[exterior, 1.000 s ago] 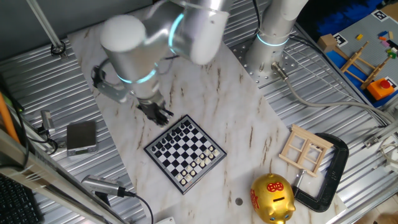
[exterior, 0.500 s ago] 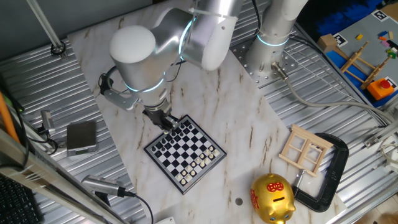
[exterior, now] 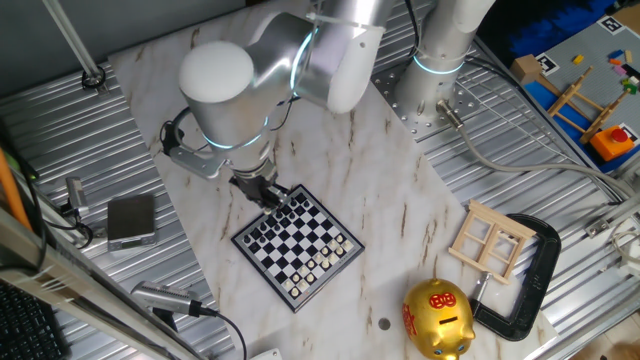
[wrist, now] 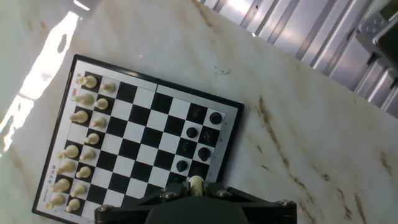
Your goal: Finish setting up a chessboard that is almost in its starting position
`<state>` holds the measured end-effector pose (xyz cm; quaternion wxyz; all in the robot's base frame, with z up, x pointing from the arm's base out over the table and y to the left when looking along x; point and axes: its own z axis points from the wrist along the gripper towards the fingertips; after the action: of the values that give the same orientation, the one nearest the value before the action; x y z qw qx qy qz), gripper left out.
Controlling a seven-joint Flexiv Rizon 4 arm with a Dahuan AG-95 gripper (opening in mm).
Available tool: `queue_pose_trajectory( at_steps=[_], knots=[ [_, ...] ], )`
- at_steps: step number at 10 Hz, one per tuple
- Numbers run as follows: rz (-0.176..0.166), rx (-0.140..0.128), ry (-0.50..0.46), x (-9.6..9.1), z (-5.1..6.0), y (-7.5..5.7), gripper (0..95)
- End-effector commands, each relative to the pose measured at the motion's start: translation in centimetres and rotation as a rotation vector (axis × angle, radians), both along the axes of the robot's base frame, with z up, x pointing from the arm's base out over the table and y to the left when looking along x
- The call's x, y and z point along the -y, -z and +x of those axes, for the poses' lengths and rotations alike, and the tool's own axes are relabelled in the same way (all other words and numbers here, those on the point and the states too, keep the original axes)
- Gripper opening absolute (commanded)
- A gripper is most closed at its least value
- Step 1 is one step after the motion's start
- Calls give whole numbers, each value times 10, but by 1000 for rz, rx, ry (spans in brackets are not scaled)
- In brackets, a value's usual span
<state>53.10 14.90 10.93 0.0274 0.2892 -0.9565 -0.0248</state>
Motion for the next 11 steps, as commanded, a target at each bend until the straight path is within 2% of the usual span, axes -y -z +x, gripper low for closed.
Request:
queue_pose_trajectory(
  at_steps=[1,5,7,11],
  knots=[
    [13,4,-48,0,-1,0,0],
    [19,3,-47,-4,-5,-1,0],
    [12,-2,-32,-18,-14,1,0],
    [-14,-11,29,-59,-33,7,0]
  ],
)
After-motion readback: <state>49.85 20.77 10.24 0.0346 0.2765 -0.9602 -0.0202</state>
